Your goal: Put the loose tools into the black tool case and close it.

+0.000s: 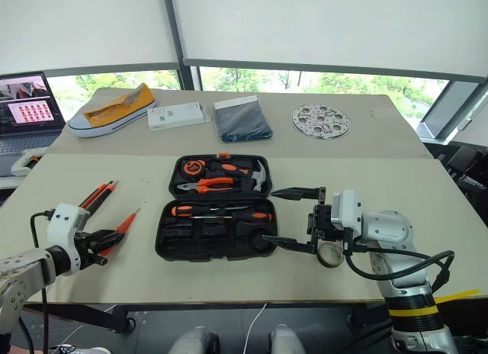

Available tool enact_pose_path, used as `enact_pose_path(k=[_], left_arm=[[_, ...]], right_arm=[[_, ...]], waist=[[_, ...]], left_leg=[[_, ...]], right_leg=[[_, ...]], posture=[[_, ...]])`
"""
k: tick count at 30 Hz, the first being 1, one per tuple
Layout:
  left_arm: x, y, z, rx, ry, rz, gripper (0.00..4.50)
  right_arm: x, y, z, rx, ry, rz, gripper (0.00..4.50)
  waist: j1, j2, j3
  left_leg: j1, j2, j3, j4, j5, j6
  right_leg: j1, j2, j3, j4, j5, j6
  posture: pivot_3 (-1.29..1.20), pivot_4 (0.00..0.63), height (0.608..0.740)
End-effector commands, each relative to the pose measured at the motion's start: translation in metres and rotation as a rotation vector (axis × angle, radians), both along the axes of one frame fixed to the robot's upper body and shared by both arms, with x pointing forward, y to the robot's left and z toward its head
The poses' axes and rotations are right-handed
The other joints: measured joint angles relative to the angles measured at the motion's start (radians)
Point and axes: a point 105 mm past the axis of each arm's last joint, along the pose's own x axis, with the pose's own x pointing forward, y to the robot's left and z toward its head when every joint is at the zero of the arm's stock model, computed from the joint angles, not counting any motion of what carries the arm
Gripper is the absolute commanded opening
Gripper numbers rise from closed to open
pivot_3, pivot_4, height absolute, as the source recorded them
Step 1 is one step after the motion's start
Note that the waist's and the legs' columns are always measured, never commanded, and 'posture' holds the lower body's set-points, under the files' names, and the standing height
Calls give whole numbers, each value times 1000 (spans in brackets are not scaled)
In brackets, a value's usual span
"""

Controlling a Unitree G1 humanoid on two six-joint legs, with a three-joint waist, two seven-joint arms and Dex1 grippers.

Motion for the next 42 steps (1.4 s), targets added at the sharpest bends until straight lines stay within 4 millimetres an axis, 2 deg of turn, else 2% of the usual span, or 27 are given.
enact_pose_path(k=[1,4,6,7,9,11,13,16,18,21,29,37,42], left_arm=[[-3,6,-3,-9,-9,-3,474],[6,-1,41,-41,-234,-150,474],[6,-12,60,5,-325,-326,474],[6,-15,63,24,-342,-385,474],[5,-36,70,75,-375,-612,474],[5,-50,72,109,-370,-769,474],[11,-75,67,155,-299,-950,474],[19,-95,54,233,-179,-1090,474],[31,-110,45,290,-125,-1136,474],[41,-121,39,326,-93,-1166,474],[53,-120,27,408,-32,-1164,474],[53,-132,24,466,-18,-1239,474],[60,-138,24,511,-14,-1218,474]], right_arm=[[-4,-6,10,24,-32,-20,4500],[-6,-13,12,19,-43,-56,4500],[-6,-21,17,16,-45,-93,4500],[-6,-23,18,15,-45,-103,4500],[-7,-33,19,-8,-33,-136,4500],[-8,-41,18,-32,-20,-158,4500],[-8,-49,16,-68,0,-182,4500],[-7,-52,16,-84,14,-196,4500],[-7,-51,15,-84,19,-197,4500],[-10,-48,13,-86,29,-191,4500],[-15,-45,10,-74,34,-204,4500],[-16,-40,8,-65,30,-209,4500],[-15,-37,7,-62,35,-206,4500]], waist=[[0,0,0],[0,0,0],[3,-1,1],[4,-1,1],[10,-1,1],[16,-1,1],[20,-1,1],[16,-1,1],[11,-1,1],[5,-1,1],[3,-1,1],[5,-1,1],[8,-1,1]], left_leg=[[0,0,0,0,0,0],[-1,0,0,0,0,0],[-2,0,0,0,0,0],[-3,0,0,0,0,-1],[-2,0,0,0,0,-1],[-2,0,0,0,0,-1],[-2,0,1,0,0,-1],[-4,0,1,0,1,0],[-4,0,0,0,1,0],[-5,0,-1,0,1,0],[-7,-1,-2,2,1,1],[-7,0,-3,9,1,1],[-7,0,-3,11,1,1]], right_leg=[[0,0,0,0,0,0],[-1,0,0,0,0,0],[-2,0,-1,0,0,-1],[-2,0,-2,0,0,-1],[-2,0,-2,-1,-1,-2],[-1,0,-2,-1,-1,-2],[-1,0,-2,-2,-1,-2],[0,1,-2,-3,0,0],[-1,2,-2,-3,0,1],[-1,4,-1,-3,0,1],[-2,4,0,-2,-1,3],[0,4,0,1,-1,5],[0,4,0,1,0,6]], posture=[[0,150,740],[0,150,740],[0,150,740],[0,150,740],[0,150,740],[0,150,740],[0,150,740],[0,150,740],[0,150,740],[0,150,740],[0,150,740],[0,150,740],[0,150,740]])
